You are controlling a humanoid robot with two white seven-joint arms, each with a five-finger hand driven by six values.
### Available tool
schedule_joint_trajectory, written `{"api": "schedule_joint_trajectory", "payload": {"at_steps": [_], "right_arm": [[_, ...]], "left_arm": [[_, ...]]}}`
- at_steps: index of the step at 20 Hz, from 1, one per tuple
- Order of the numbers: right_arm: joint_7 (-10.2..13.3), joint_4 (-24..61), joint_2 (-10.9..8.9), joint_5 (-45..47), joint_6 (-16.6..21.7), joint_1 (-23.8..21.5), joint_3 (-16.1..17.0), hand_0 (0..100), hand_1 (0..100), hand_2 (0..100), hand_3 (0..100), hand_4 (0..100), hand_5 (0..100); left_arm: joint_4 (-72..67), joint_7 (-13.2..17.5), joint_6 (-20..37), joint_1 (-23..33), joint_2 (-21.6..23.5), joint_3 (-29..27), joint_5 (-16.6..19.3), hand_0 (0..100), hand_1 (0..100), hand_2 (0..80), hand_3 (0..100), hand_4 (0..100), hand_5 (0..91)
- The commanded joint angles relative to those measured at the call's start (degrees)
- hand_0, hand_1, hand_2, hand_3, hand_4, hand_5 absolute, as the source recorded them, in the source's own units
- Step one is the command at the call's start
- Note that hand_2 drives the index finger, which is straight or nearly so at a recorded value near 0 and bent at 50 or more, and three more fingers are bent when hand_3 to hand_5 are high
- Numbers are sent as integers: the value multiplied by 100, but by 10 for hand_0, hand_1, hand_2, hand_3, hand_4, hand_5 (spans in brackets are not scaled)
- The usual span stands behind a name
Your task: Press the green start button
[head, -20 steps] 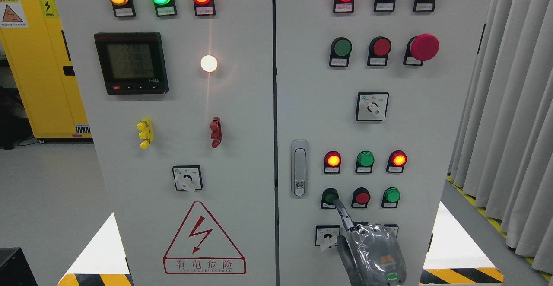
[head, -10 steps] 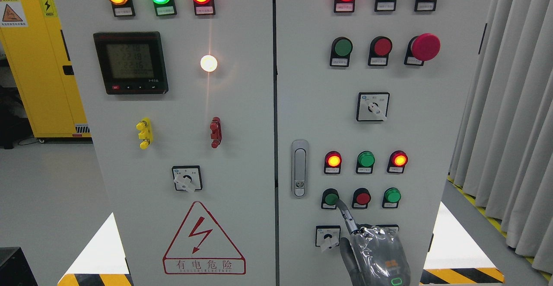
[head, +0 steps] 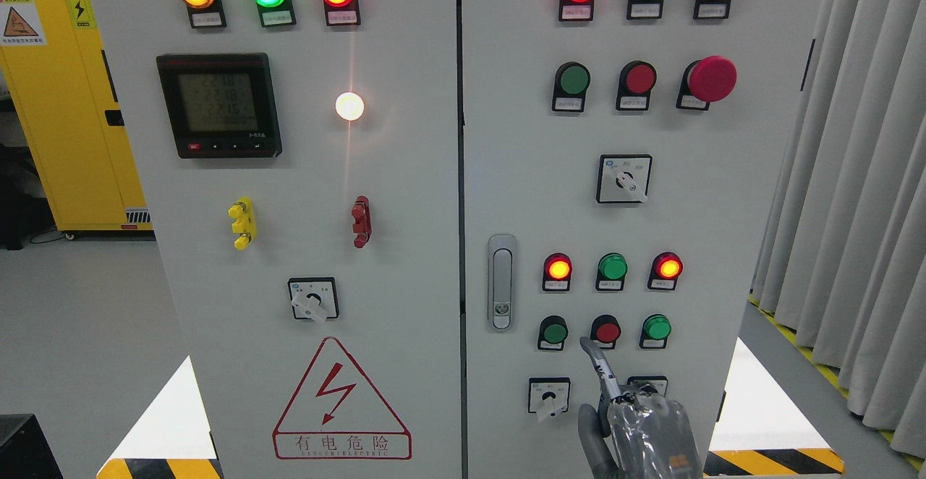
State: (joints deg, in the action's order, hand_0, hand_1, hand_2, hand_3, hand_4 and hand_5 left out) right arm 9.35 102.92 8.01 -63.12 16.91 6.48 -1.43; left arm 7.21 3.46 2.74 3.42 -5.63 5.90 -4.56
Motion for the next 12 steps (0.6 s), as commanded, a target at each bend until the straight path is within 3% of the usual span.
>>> {"api": "schedule_joint_trajectory", "payload": {"at_steps": [1,2,3,5,6,11,12], "right_arm": [[-205,194,-10,1852,304,-322,-717,873,956,0,707,761,777],[-389,255,-10,2282,304,-384,-814,859,939,0,686,735,758],[-565,325,-10,2678,295,-454,-902,830,875,8,519,565,560],[-794,361,-1,3434,260,-533,-1043,834,862,3,392,432,385],[-804,361,-1,3690,251,-534,-1052,834,838,0,212,271,222],[-812,361,-1,4290,225,-551,-1061,762,756,0,2,48,38],[-804,361,-1,4334,225,-543,-1061,743,745,0,0,24,18]], "left_arm": [[0,-3,-1,1,1,-1,-1,120,556,0,0,0,0],[0,-3,-1,1,1,-1,-1,120,556,0,0,0,0],[0,-3,-1,1,1,-1,-1,120,556,0,0,0,0],[0,-3,-1,1,1,-1,-1,120,556,0,0,0,0],[0,-3,-1,1,1,-1,-1,120,556,0,0,0,0],[0,-3,-1,1,1,-1,-1,120,556,0,0,0,0],[0,-3,-1,1,1,-1,-1,120,556,0,0,0,0]]}}
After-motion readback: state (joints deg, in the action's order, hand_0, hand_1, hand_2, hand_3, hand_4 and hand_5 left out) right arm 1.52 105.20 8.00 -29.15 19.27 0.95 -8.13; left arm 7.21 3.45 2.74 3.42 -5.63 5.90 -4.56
